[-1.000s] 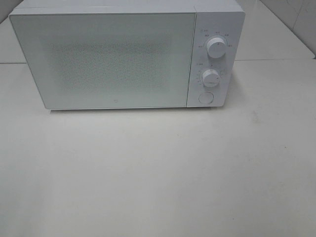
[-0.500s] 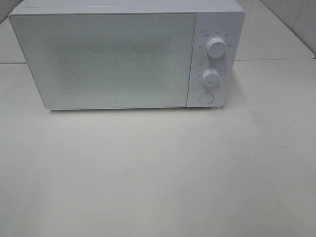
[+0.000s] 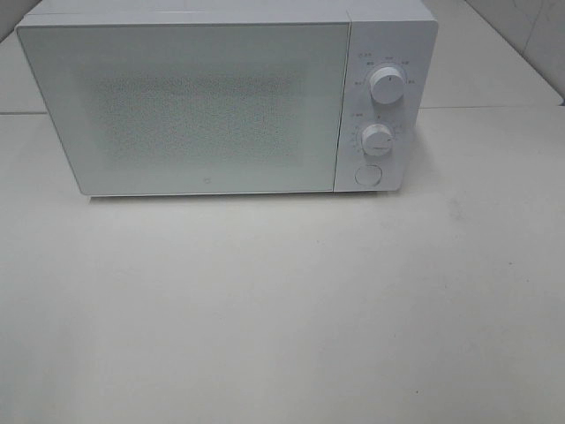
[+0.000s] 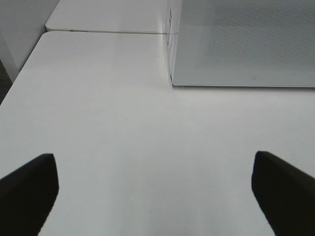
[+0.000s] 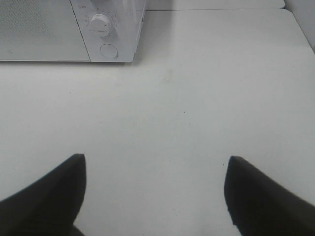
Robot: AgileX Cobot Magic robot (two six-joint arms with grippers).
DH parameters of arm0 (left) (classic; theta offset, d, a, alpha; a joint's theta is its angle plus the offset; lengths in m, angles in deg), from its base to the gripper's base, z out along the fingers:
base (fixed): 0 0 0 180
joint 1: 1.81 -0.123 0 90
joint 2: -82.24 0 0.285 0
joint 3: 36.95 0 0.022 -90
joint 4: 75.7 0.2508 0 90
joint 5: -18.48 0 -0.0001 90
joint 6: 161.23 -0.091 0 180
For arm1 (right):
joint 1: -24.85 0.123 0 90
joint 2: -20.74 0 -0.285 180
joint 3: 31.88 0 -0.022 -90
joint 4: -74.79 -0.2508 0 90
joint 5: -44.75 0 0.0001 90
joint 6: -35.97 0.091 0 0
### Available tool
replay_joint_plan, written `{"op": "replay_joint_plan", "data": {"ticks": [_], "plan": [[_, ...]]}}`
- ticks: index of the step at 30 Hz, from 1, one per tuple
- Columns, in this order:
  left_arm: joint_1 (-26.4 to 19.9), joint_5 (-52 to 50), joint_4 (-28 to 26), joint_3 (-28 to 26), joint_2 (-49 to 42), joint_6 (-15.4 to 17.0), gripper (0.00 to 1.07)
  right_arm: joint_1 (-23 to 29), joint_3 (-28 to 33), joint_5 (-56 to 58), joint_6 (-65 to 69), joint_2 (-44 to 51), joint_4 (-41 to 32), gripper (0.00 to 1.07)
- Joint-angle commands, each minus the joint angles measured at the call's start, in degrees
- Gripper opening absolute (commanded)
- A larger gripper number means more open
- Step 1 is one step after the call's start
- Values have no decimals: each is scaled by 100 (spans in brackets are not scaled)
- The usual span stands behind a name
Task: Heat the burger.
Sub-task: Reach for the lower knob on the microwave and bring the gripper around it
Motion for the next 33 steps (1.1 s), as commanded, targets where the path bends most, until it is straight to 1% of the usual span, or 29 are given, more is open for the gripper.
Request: {"op": "replay_joint_plan", "data": {"ticks": [1, 5, 10, 12, 19, 28, 33], "plan": [[-6, -29, -29, 6, -160, 0, 102, -34, 6, -40, 29, 155, -6, 75], [-6, -29, -29, 6, -160, 0, 102, -34, -63, -115, 57, 149, -103, 75], [-6, -29, -29, 6, -160, 0, 102, -34, -229, -441, 138, -115, -178, 75], [-6, -29, -29, 6, -160, 0, 102, -34, -229, -882, 286, -390, -178, 75], [-6, -29, -29, 6, -160, 0, 102, -34, -229, -1581, 286, -1026, -172, 75], [-6, -29, -29, 6, -160, 0, 102, -34, -229, -2807, 286, -1851, -160, 75], [-6, -29, -29, 6, -160, 0, 102, -34, -229, -3111, 286, -2280, -109, 75]]}}
